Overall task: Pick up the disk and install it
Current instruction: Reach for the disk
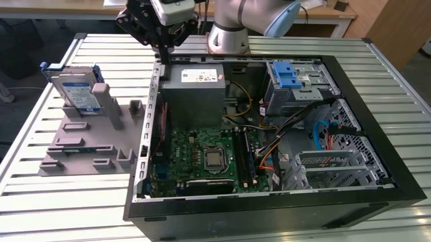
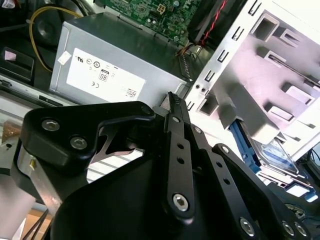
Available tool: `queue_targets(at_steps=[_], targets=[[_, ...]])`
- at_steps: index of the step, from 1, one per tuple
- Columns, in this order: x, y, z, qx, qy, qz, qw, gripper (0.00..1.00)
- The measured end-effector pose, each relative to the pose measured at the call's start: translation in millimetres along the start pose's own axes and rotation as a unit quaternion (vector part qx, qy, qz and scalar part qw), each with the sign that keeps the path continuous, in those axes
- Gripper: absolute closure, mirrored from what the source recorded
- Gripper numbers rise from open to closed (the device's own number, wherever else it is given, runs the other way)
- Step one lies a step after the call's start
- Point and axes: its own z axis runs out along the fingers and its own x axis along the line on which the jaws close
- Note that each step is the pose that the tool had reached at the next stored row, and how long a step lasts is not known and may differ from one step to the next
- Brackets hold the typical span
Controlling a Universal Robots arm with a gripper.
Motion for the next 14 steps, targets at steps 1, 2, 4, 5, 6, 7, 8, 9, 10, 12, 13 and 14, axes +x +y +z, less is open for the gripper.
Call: queue_targets(at_steps=[1, 2, 4, 5, 6, 7, 8, 9, 10, 12, 13, 14], targets=[[1.2, -0.1, 0.0, 0.0, 0.0, 0.0, 1.0, 0.89], [2.3, -0.1, -0.1, 0.0, 0.0, 0.0, 1.0, 0.89], [4.5, -0.3, 0.0, 0.0, 0.0001, 0.0, 1.0, 0.89], [5.5, -0.4, 0.0, 0.0, 0.0001, 0.0, 1.0, 0.89], [6.6, -0.4, -0.1, 0.0, 0.0001, 0.0, 1.0, 0.89], [7.7, -0.5, -0.1, 0.0, 0.0001, 0.0, 1.0, 0.89], [8.8, -0.6, -0.1, 0.0, 0.0002, 0.0, 1.0, 0.89], [10.3, -0.5, -0.1, 0.0, 0.0002, 0.0, 1.0, 0.89], [11.9, -0.4, -0.1, 0.0, 0.0004, 0.0, 1.0, 0.89], [15.3, -0.1, 0.0, 0.0, 0.0008, 0.0, 1.0, 0.89], [17.1, 0.0, -0.1, 0.0001, 0.0012, 0.0, 1.0, 0.89], [18.9, 0.1, 0.0, 0.0001, 0.0018, 0.0, 1.0, 0.89]])
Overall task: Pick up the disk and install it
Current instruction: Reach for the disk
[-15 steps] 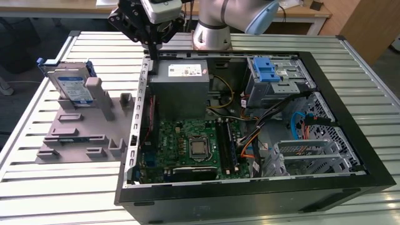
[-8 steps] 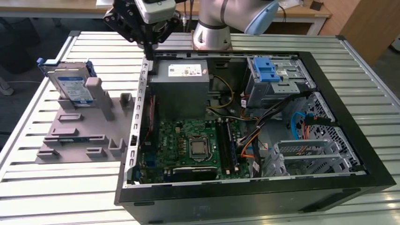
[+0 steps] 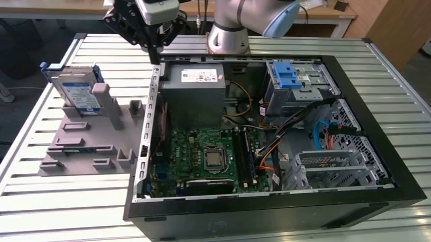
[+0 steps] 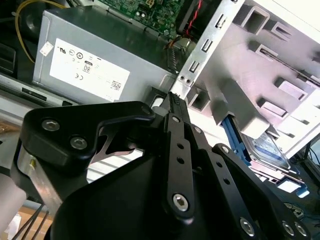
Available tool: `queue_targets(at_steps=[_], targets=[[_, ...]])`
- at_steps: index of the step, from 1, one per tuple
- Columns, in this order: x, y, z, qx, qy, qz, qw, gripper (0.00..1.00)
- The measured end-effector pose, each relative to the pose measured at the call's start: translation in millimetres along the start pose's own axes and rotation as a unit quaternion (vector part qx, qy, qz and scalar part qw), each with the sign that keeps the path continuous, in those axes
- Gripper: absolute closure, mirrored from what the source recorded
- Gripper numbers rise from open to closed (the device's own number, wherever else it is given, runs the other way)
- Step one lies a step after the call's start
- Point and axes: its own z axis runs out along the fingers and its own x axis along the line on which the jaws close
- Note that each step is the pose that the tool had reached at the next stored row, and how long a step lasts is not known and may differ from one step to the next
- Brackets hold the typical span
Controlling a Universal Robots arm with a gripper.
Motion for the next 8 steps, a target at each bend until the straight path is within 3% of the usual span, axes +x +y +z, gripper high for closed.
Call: queue_targets(at_steps=[8], targets=[[12.0, 1.1, 0.1, 0.0007, 0.0084, 0.0, 1.0, 0.89]])
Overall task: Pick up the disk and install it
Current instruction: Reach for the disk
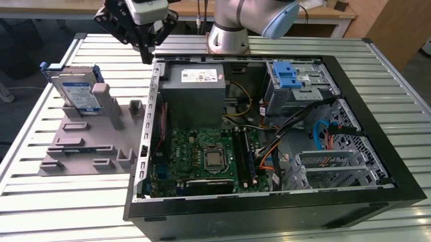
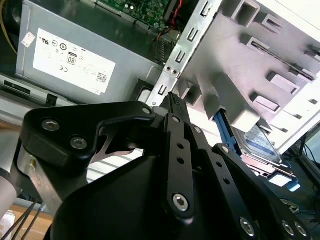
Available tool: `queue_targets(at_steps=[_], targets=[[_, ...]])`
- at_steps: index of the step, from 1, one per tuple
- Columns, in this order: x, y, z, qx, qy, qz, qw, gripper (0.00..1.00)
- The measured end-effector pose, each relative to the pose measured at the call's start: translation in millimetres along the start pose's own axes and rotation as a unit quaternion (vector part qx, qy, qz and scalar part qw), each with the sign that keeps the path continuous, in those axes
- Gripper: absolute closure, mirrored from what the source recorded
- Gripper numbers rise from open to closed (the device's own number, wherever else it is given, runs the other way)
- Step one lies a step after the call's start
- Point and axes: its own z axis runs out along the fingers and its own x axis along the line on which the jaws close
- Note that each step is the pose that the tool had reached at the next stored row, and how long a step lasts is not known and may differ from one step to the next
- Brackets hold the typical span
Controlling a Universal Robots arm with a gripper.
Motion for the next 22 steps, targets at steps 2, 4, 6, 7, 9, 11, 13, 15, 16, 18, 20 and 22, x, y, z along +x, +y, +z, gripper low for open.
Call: queue_targets(at_steps=[2, 4, 6, 7, 9, 11, 13, 15, 16, 18, 20, 22], targets=[[2.4, 0.2, 0.2, 0.0, 0.0006, 0.0, 1.0, 0.89], [4.5, 0.4, 0.3, 0.0, 0.001, 0.0, 1.0, 0.89], [6.8, 0.5, 0.3, 0.0001, 0.0013, 0.0, 1.0, 0.89], [8.0, 0.5, 0.4, 0.0001, 0.0014, 0.0, 1.0, 0.89], [10.3, 0.5, 0.6, 0.0001, 0.0017, 0.0, 1.0, 0.89], [12.5, 0.6, 0.6, 0.0001, 0.002, 0.0, 1.0, 0.89], [14.6, 0.6, 0.7, 0.0002, 0.0023, 0.0, 1.0, 0.89], [16.7, 0.6, 0.8, 0.0002, 0.0027, 0.0, 1.0, 0.89], [17.6, 0.7, 0.9, 0.0001, 0.0028, 0.0, 1.0, 0.89], [19.5, 0.7, 0.9, 0.0002, 0.0033, 0.0, 1.0, 0.89], [21.2, 0.7, 1.0, 0.0002, 0.0036, 0.0, 1.0, 0.89], [23.6, 0.7, 1.0, 0.0003, 0.0038, 0.0, 1.0, 0.89]])
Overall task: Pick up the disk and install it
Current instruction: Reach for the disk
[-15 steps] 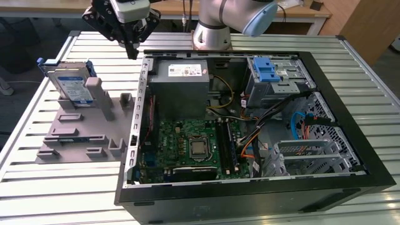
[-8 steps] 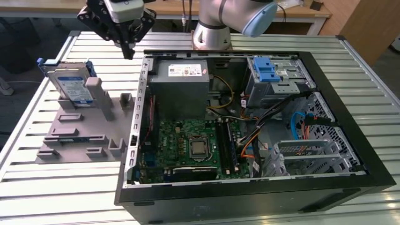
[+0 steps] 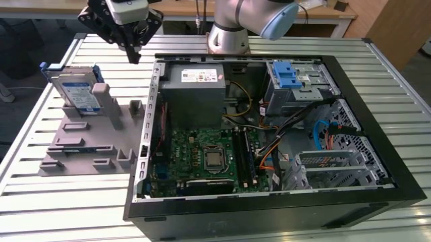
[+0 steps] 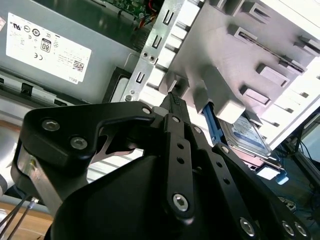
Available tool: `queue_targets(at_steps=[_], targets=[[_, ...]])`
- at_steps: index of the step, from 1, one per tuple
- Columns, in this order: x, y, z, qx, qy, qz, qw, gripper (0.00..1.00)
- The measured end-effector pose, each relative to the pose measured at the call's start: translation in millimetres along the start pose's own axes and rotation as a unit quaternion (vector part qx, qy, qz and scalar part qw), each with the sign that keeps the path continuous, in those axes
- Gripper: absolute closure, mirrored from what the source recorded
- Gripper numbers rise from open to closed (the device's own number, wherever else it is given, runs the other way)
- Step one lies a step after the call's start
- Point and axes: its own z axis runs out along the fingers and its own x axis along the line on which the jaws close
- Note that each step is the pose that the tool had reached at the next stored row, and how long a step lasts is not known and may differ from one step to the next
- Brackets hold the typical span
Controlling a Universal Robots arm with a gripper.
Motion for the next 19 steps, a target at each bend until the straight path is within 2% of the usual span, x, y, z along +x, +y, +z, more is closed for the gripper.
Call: queue_targets(at_steps=[19], targets=[[23.8, 0.7, 1.0, 0.0001, 0.0017, 0.0, 1.0, 0.89]])
